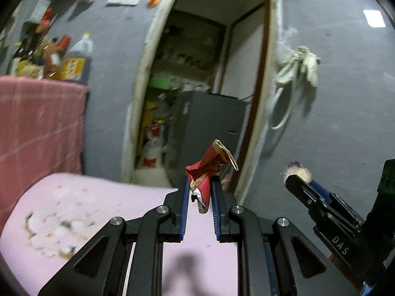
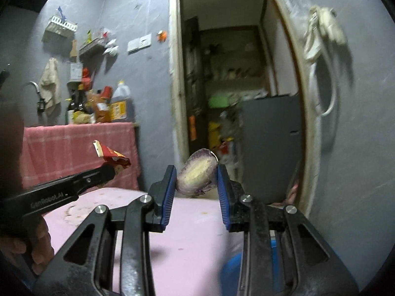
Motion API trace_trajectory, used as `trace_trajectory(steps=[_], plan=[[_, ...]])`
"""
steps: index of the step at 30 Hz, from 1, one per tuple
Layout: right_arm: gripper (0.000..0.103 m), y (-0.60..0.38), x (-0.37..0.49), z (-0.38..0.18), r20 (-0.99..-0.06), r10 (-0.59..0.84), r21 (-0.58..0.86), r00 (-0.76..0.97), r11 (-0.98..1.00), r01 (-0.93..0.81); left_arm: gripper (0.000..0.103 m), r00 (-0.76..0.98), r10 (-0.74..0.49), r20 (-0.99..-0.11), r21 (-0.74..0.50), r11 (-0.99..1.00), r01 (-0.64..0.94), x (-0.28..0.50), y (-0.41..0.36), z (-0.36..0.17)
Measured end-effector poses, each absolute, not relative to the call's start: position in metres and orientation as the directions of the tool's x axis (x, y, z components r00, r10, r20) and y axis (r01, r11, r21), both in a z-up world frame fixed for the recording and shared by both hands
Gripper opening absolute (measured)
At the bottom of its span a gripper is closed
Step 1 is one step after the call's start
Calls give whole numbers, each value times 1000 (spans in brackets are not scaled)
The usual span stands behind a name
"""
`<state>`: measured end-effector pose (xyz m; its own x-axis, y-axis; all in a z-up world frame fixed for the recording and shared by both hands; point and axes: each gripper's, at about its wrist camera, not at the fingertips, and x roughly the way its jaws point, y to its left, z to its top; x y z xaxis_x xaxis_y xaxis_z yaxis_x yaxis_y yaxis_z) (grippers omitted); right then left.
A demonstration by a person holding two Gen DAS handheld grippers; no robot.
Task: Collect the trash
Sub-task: 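Lift red foil and peel and carry both toward the blue basin, then open the left tool over the basin while the right tool releases the peel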
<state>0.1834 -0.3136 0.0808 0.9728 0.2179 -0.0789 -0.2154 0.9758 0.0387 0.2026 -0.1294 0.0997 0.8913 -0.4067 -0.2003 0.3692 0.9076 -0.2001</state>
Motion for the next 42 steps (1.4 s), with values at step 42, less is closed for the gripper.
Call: trace_trajectory(steps=[42], plan=[[35, -451, 215, 21, -481, -14, 273, 877, 948, 165, 22, 595, -544, -592, -250, 826, 506, 273, -263, 22]])
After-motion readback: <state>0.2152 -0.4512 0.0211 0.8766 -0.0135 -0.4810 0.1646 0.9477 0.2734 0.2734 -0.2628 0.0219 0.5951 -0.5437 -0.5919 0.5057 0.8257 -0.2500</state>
